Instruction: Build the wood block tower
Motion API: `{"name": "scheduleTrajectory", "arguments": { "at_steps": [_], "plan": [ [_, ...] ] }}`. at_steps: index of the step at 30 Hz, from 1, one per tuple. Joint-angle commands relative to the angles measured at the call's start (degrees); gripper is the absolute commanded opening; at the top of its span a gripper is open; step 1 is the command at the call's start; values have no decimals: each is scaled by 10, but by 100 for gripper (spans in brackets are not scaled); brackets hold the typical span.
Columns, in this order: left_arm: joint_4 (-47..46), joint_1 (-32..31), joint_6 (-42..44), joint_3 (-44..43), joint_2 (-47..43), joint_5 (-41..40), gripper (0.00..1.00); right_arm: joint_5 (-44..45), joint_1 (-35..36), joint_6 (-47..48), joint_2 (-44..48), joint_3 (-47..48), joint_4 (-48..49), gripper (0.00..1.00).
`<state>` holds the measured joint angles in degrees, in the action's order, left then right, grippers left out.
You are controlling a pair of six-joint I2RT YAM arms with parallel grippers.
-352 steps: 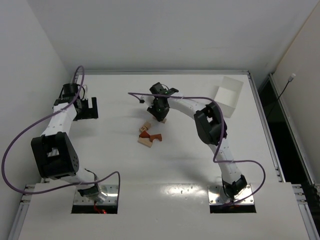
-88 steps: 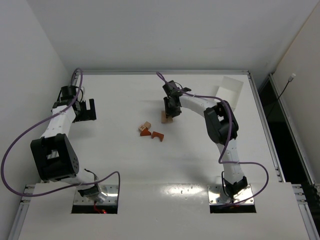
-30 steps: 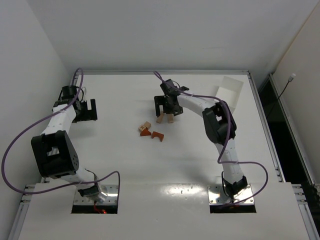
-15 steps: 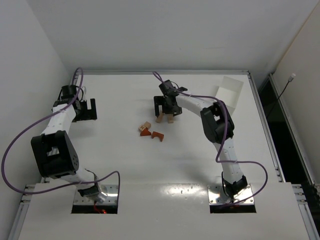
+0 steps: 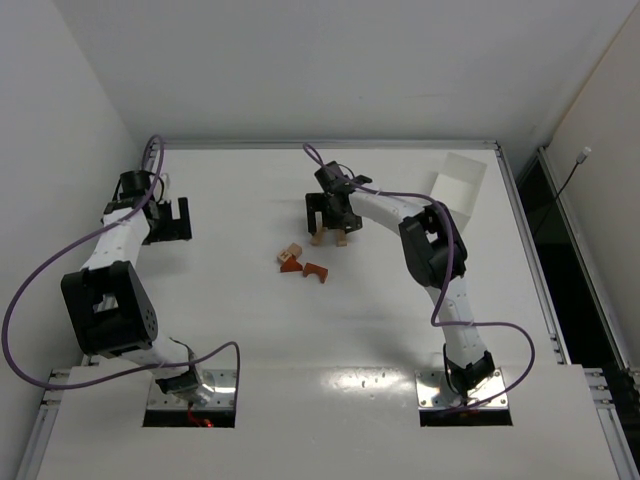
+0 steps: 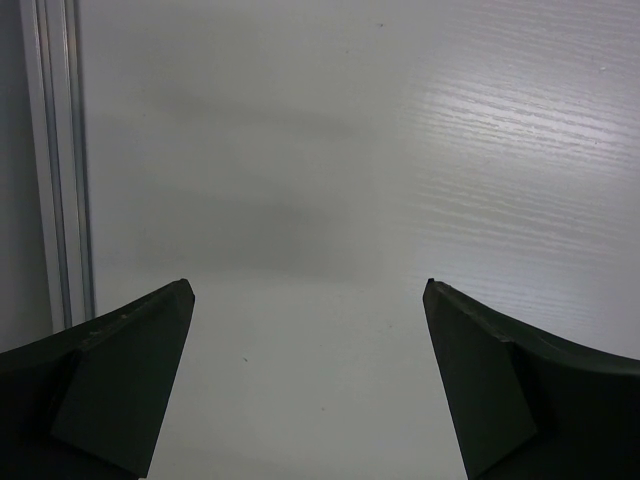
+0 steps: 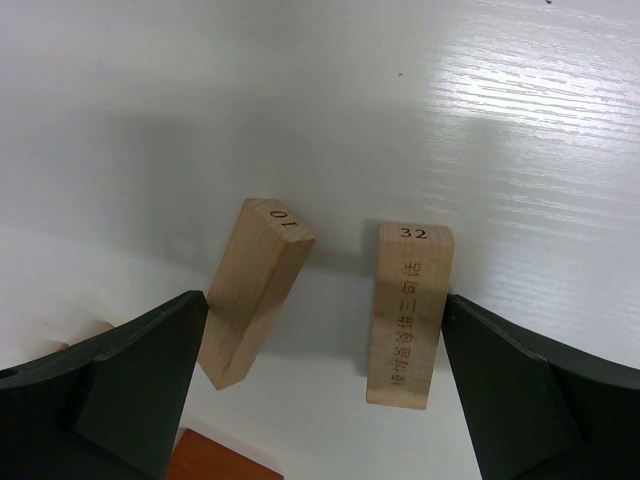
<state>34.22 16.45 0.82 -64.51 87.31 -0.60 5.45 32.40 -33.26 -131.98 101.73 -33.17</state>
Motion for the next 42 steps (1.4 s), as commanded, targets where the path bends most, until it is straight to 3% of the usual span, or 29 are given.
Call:
{"name": "scheduleTrajectory", "arguments": {
  "at_steps": [1,26,35,42],
  "plan": [
    [-8,10,1,-17,-17,7,99,-4,5,-9,6,-3,1,100],
    [-8,10,1,-40,4,12,99,-8,10,-4,12,-22,1,100],
    [-13,10,1,-40,4,12,99,39,15,19,12,-33,-11,90],
    [-13,10,1,-40,9,12,99,53,15,24,23,-51,-16,76]
  ]
}}
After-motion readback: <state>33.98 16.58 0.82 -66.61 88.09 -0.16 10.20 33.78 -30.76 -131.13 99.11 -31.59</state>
